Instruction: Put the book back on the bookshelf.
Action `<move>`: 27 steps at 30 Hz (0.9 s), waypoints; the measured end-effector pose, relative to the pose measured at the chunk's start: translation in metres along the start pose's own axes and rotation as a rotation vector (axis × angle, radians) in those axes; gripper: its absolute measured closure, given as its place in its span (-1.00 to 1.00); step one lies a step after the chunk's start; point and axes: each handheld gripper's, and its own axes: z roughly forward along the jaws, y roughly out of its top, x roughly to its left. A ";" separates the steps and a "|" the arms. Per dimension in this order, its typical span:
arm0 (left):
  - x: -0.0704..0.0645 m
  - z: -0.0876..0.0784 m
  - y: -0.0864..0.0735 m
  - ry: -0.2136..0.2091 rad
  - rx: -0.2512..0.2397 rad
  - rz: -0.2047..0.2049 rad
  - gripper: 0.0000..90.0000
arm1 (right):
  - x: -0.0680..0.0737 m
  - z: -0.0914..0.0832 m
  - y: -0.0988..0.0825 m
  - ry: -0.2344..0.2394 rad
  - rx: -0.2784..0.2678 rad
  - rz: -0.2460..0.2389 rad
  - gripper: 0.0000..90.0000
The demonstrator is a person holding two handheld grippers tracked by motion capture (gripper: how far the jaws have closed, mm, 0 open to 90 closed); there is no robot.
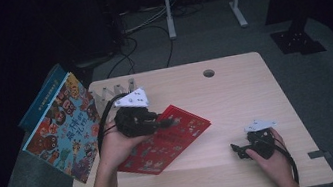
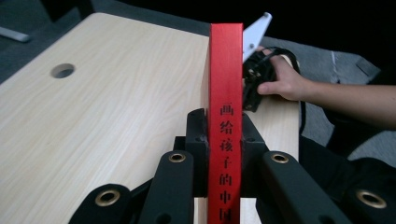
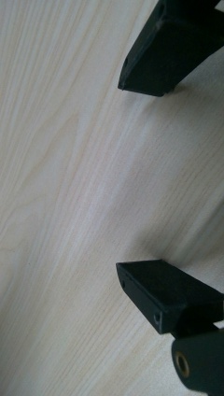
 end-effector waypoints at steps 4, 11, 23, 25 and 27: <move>0.003 -0.014 -0.007 0.040 -0.035 -0.027 0.77 | 0.000 0.000 0.000 0.000 0.000 0.002 -0.78; 0.007 -0.042 -0.022 0.107 -0.090 -0.079 0.77 | 0.000 0.000 0.000 0.000 0.000 0.001 -0.78; 0.008 -0.092 -0.050 0.188 -0.171 -0.145 0.77 | 0.000 0.000 0.000 0.000 -0.001 0.000 -0.78; 0.009 -0.101 -0.053 0.196 -0.181 -0.152 0.77 | 0.000 0.000 0.000 0.000 0.000 -0.001 -0.78; 0.009 -0.110 -0.057 0.207 -0.193 -0.160 0.77 | 0.000 0.000 0.000 0.000 0.000 -0.001 -0.78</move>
